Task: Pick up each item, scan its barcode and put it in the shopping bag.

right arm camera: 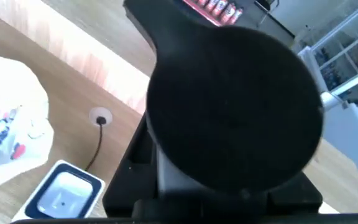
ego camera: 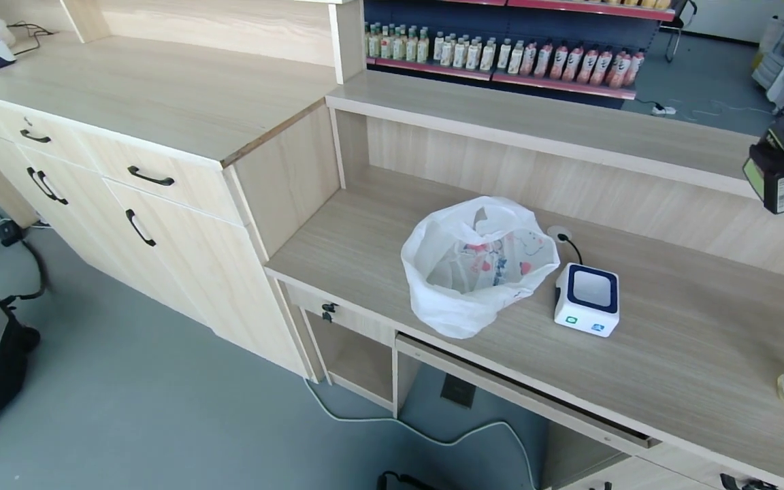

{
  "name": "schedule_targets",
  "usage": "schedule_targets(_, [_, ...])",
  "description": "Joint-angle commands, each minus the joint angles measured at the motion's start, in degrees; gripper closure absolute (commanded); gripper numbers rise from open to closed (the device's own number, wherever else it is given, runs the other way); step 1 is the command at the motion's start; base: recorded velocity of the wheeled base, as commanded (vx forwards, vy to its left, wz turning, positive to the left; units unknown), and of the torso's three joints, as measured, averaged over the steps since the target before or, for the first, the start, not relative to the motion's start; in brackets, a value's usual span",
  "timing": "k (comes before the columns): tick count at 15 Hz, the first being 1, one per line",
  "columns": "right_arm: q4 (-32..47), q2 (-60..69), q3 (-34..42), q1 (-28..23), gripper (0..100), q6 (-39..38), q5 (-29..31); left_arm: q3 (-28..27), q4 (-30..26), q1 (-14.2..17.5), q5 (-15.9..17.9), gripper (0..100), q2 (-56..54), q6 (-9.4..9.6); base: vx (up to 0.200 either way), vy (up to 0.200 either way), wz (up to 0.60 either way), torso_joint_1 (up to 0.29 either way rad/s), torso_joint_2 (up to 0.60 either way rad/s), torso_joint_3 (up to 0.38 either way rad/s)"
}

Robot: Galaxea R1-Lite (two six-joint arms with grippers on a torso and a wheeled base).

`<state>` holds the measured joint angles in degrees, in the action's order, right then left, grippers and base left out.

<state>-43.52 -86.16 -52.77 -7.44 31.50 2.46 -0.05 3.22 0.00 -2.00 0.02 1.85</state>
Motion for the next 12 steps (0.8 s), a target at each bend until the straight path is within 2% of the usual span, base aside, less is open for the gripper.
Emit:
schedule_targets(1, [0.81,-8.85,-7.52,7.0,100,-1.62,5.01,-0.04,0.03,0.0,-0.02,0,-0.02,-0.01,0.0,0.0,0.6,0.002,0.0,0.002])
schedule_targets(3, [-2.8,-16.41,-7.61,11.04,100,-5.31,6.5,-0.04,0.03,0.0,-0.02,0,-0.02,-0.01,0.0,0.0,0.6,0.002,0.0,-0.002])
schedule_targets(5, [-3.15,-21.77,-7.7,13.32,100,-9.0,6.5,-0.04,0.03,0.0,-0.02,0,-0.02,-0.1,0.0,0.0,0.0,0.0,0.0,0.0])
schedule_targets(9, [-2.8,-30.12,-6.82,14.38,100,-17.97,6.24,-0.04,0.03,0.0,-0.02,0,-0.02,-0.01,0.0,0.0,0.0,0.0,0.0,0.0])
schedule_targets(12, [-3.33,-34.51,-8.05,14.2,100,-19.64,6.15,-0.04,0.03,0.0,-0.02,0,-0.02,-0.01,0.0,0.0,0.0,0.0,0.0,0.0])
